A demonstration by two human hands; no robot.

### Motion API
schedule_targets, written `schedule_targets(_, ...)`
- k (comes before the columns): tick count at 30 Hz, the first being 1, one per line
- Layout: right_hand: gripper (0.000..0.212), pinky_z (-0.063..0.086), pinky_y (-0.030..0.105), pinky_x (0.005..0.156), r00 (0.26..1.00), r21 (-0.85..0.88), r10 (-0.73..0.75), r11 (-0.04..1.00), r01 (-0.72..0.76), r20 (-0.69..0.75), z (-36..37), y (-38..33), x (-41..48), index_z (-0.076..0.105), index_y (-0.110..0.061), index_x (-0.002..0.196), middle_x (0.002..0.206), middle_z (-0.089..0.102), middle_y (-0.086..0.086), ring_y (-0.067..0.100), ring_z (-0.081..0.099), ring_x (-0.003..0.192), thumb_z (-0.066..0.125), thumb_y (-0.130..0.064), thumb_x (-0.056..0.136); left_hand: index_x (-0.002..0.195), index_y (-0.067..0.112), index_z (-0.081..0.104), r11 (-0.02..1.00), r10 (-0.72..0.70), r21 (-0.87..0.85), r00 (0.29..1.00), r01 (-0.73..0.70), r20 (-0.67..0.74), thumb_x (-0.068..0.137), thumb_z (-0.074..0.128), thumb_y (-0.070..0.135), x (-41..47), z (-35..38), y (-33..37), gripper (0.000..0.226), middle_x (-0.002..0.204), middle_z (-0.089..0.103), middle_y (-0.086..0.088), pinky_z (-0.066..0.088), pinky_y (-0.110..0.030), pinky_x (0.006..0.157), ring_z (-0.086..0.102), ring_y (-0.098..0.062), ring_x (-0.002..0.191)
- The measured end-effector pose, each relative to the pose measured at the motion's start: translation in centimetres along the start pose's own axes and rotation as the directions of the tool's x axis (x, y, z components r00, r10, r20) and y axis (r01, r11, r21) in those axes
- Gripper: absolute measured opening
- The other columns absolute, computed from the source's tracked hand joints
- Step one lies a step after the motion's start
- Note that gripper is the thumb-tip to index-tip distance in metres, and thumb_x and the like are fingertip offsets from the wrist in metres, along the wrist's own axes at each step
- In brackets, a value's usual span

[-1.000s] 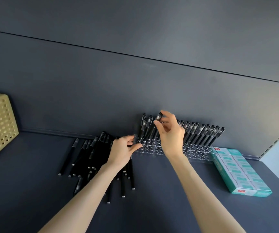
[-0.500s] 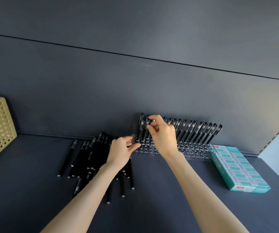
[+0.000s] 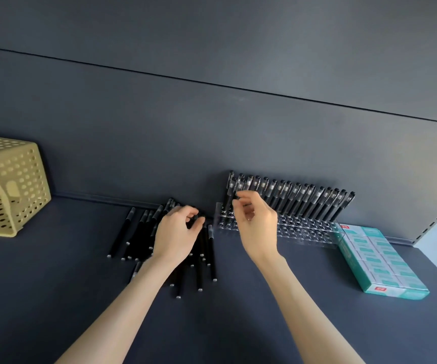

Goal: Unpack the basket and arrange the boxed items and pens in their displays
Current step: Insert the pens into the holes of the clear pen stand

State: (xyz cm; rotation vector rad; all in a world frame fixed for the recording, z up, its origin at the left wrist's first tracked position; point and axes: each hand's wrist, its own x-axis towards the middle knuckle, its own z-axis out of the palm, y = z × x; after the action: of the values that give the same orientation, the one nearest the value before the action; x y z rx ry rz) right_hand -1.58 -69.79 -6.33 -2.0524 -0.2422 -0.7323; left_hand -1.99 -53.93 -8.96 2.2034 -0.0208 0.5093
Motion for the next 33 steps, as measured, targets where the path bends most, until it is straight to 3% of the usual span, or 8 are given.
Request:
schedule_targets(3, 0.011, 0.050, 0.024, 0.069, 0.993, 0.019, 0.046, 0.999, -0.048, 0.104, 2.0, -1.3, -1.7, 0.064, -0.015, 0.100, 0.083, 0.065, -0.004, 0.007, 0.057, 0.072, 0.060, -0.017, 0.090, 0.106, 0.012, 0.068, 0.987, -0.053, 0.149, 0.996, 0.063, -0.071, 0.089, 0.064, 0.025, -1.5, -2.5, -1.5, 0.022, 0.107, 0.066, -0.005, 0.044, -0.040, 0.089, 0.059, -0.025, 0.102)
schedule_targets(6, 0.009, 0.052, 0.031, 0.076, 0.966, -0.022, 0.113, 0.994, -0.111, 0.234, 4.7, -2.6, -3.2, 0.065, -0.017, 0.096, 0.087, 0.065, -0.004, 0.009, 0.060, 0.077, 0.060, -0.019, 0.089, 0.120, 0.015, 0.060, 0.925, -0.203, 0.309, 0.974, 0.224, -0.096, 0.090, 0.060, 0.038, -2.4, -4.9, -3.6, 0.038, 0.124, 0.055, -0.007, 0.032, -0.043, 0.096, 0.046, -0.029, 0.117)
schedule_targets(9, 0.021, 0.050, 0.035, 0.085, 0.929, -0.116, 0.173, 0.983, -0.142, 0.329, 7.3, -3.4, -4.0, 0.063, -0.016, 0.107, 0.103, 0.063, -0.003, 0.013, 0.059, 0.095, 0.059, -0.027, 0.090, 0.131, 0.012, 0.048, 0.870, -0.315, 0.368, 0.944, 0.327, -0.096, 0.089, 0.055, 0.051, -2.4, -6.5, -5.5, 0.057, 0.134, 0.043, -0.011, 0.027, -0.045, 0.101, 0.036, -0.032, 0.125)
schedule_targets(12, 0.040, 0.046, 0.035, 0.090, 0.900, -0.271, 0.241, 0.951, -0.146, 0.362, 9.7, -3.9, -4.0, 0.055, -0.015, 0.122, 0.119, 0.058, 0.001, 0.019, 0.050, 0.114, 0.056, -0.039, 0.090, 0.135, 0.006, 0.040, 0.860, -0.357, 0.382, 0.934, 0.339, -0.024, 0.088, 0.052, 0.057, -1.8, -7.7, -6.9, 0.071, 0.136, 0.043, -0.014, 0.033, -0.042, 0.100, 0.037, -0.033, 0.125)
schedule_targets(18, 0.051, 0.035, 0.036, 0.097, 0.903, -0.502, 0.374, 0.835, -0.228, 0.212, 14.0, -5.3, -3.4, 0.055, -0.008, 0.119, 0.120, 0.056, 0.010, 0.030, 0.045, 0.117, 0.059, -0.046, 0.086, 0.131, 0.002, 0.042, 0.929, -0.318, 0.259, 0.929, 0.265, 0.189, 0.086, 0.063, 0.048, 0.9, -9.0, -9.1, 0.068, 0.131, 0.046, -0.014, 0.043, -0.038, 0.091, 0.047, -0.031, 0.120)
schedule_targets(25, 0.050, 0.043, 0.038, 0.091, 0.869, -0.457, 0.482, 0.801, -0.388, 0.108, 15.4, -6.1, -3.2, 0.055, -0.011, 0.117, 0.110, 0.062, 0.008, 0.027, 0.055, 0.108, 0.069, -0.040, 0.080, 0.105, 0.008, 0.057, 0.923, -0.378, 0.212, 0.855, 0.320, 0.356, 0.078, 0.069, 0.050, 3.8, -9.6, -10.2, 0.051, 0.105, 0.065, -0.004, 0.049, -0.033, 0.080, 0.061, -0.026, 0.101)
schedule_targets(28, 0.049, 0.045, 0.036, 0.087, 0.860, -0.415, 0.503, 0.802, -0.429, 0.083, 15.5, -6.2, -3.4, 0.055, -0.013, 0.115, 0.104, 0.063, 0.004, 0.025, 0.058, 0.101, 0.071, -0.041, 0.078, 0.105, 0.010, 0.059, 0.926, -0.369, 0.235, 0.841, 0.296, 0.395, 0.080, 0.069, 0.048, 4.3, -9.7, -10.7, 0.046, 0.105, 0.066, -0.003, 0.048, -0.032, 0.076, 0.061, -0.024, 0.097)
schedule_targets(33, 0.042, 0.044, 0.032, 0.076, 0.868, -0.375, 0.495, 0.814, -0.445, 0.045, 15.5, -6.1, -3.5, 0.057, -0.015, 0.104, 0.073, 0.051, -0.012, 0.021, 0.060, 0.087, 0.075, -0.039, 0.075, 0.114, 0.014, 0.058, 0.935, -0.330, 0.257, 0.864, 0.244, 0.381, 0.084, 0.066, 0.040, 4.4, -9.8, -11.3, 0.040, 0.113, 0.063, -0.004, 0.047, -0.031, 0.078, 0.060, -0.026, 0.104)
